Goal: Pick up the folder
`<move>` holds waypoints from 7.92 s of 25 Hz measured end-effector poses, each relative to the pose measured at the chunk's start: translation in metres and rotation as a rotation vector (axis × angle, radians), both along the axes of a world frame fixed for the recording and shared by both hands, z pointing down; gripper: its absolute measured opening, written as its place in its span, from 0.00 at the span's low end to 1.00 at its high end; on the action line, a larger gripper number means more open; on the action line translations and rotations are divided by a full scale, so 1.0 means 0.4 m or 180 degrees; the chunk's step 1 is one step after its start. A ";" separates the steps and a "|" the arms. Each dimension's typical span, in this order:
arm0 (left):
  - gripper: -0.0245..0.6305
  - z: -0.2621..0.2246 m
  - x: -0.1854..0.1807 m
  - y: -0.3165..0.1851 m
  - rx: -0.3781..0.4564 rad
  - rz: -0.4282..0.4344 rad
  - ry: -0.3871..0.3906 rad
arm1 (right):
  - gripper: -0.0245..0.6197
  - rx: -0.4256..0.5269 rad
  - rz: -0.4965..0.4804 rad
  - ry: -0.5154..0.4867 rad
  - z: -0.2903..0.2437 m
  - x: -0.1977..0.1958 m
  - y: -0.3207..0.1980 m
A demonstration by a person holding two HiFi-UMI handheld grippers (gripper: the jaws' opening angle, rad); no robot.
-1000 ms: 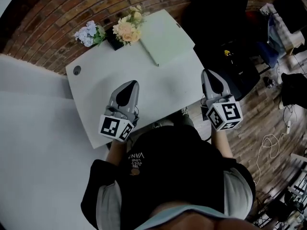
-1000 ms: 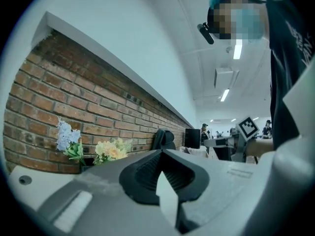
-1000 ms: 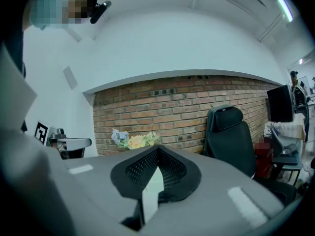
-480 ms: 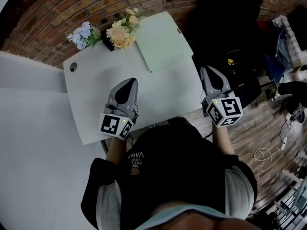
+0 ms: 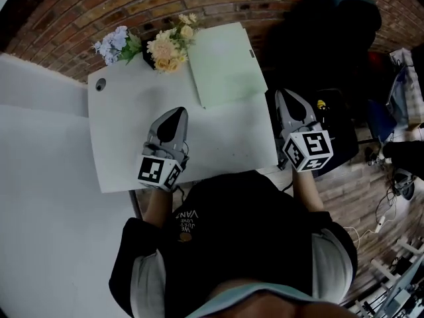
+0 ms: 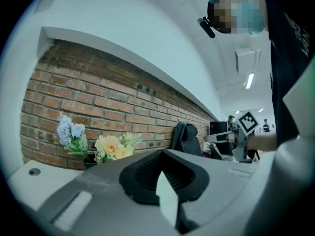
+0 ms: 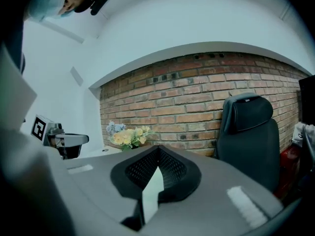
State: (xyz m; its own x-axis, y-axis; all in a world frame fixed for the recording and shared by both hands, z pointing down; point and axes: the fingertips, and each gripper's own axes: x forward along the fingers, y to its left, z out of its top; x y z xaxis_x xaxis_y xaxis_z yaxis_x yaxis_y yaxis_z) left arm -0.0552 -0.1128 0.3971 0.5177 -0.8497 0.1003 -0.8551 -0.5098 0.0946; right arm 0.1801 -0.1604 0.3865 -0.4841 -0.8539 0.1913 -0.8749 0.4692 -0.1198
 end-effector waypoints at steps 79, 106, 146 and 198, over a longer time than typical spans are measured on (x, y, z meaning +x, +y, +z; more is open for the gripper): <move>0.59 0.545 0.050 -0.385 -0.2273 -0.0357 0.0867 | 0.51 -0.1954 -0.0941 -0.0565 0.546 -0.102 -0.431; 0.58 0.532 0.085 -0.352 -0.2252 -0.0191 0.0733 | 0.49 -0.1931 -0.0654 -0.0524 0.533 -0.071 -0.362; 0.57 0.312 0.181 -0.177 -0.1620 0.0666 0.0444 | 0.48 -0.1274 0.0285 -0.0554 0.286 0.045 -0.067; 0.57 0.004 -0.097 0.021 -0.0439 0.0489 0.0352 | 0.48 -0.0323 0.0058 -0.0645 -0.019 -0.230 0.106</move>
State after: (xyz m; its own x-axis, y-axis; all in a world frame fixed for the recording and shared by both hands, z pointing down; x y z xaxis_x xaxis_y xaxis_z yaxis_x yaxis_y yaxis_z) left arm -0.0940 -0.1044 0.3988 0.6542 -0.7422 0.1455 -0.7489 -0.6090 0.2612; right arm 0.0880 -0.1181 0.3791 -0.5061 -0.8441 0.1771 -0.8363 0.4302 -0.3398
